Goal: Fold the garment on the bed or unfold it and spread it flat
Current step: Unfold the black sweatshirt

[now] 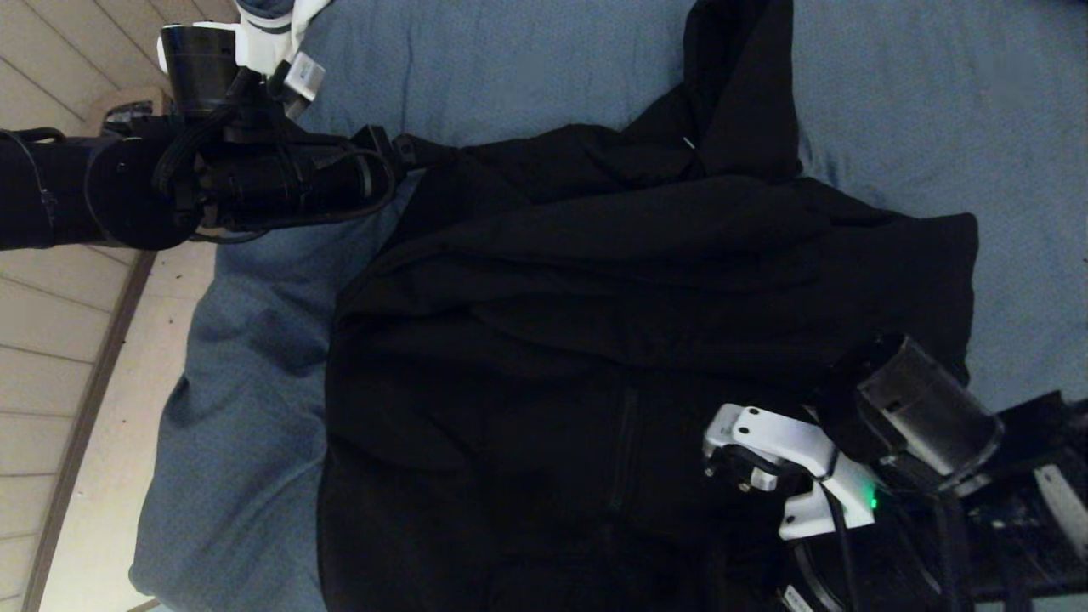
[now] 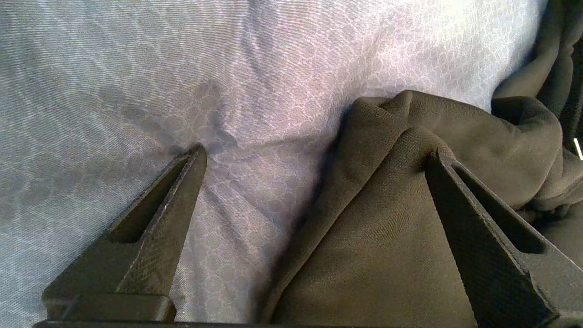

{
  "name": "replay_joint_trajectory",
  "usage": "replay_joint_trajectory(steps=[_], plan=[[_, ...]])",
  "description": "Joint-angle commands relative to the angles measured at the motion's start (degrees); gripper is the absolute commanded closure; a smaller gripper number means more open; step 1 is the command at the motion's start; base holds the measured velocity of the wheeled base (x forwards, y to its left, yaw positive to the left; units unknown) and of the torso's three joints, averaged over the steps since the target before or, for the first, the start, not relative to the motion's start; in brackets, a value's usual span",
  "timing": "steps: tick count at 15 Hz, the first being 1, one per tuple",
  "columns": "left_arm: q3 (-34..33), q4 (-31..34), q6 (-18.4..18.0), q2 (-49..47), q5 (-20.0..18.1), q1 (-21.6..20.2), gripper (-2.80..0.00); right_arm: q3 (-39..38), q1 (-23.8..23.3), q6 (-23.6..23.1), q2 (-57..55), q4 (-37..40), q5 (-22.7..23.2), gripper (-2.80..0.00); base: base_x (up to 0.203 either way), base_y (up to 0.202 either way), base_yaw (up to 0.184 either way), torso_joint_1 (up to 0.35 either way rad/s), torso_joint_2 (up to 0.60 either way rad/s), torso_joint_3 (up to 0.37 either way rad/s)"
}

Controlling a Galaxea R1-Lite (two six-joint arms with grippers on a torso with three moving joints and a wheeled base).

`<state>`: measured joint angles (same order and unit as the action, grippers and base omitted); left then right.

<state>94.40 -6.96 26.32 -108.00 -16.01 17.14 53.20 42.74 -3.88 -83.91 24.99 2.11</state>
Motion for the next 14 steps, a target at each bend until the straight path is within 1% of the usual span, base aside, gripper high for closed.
replay_joint_trajectory(steps=[1,3,7,8,9,10,12,14], plan=[[0.1,-0.1,0.1,-0.3,-0.1,0.0,-2.8,2.1,-0.3,-0.4,-1.3,0.3,0.0,0.0,0.0,0.0,0.0,0.0,0.0,0.0],[0.1,-0.1,0.1,-0.2,-0.1,0.0,-2.8,3.5,-0.4,-1.2,1.4,1.1,-0.1,0.0,0.0,0.0,0.0,0.0,0.0,0.0],[-0.1,0.0,0.2,-0.2,-0.1,0.0,-2.8,6.1,0.0,-3.6,11.8,7.1,0.8,0.0,0.0,0.0,0.0,0.0,0.0,0.0],[-0.1,0.0,0.2,-0.1,-0.2,0.0,-2.8,7.1,0.2,-4.1,14.5,9.9,1.2,0.0,0.0,0.0,0.0,0.0,0.0,0.0],[-0.2,0.0,0.2,0.0,-0.2,0.0,-2.8,7.9,0.5,-4.5,16.3,14.3,1.5,0.0,0.0,0.0,0.0,0.0,0.0,0.0],[-0.2,0.0,0.2,0.0,-0.2,0.0,-2.8,7.9,0.6,-4.5,17.2,15.7,1.8,0.0,0.0,0.0,0.0,0.0,0.0,0.0],[-0.4,0.0,0.2,0.0,-0.2,0.0,-2.8,8.5,0.2,-4.3,16.1,15.3,1.8,0.0,0.0,0.0,0.0,0.0,0.0,0.0],[-0.4,0.0,0.2,-0.1,-0.2,0.0,-2.8,8.0,0.1,-4.3,11.7,12.6,1.7,0.0,0.0,0.0,0.0,0.0,0.0,0.0]])
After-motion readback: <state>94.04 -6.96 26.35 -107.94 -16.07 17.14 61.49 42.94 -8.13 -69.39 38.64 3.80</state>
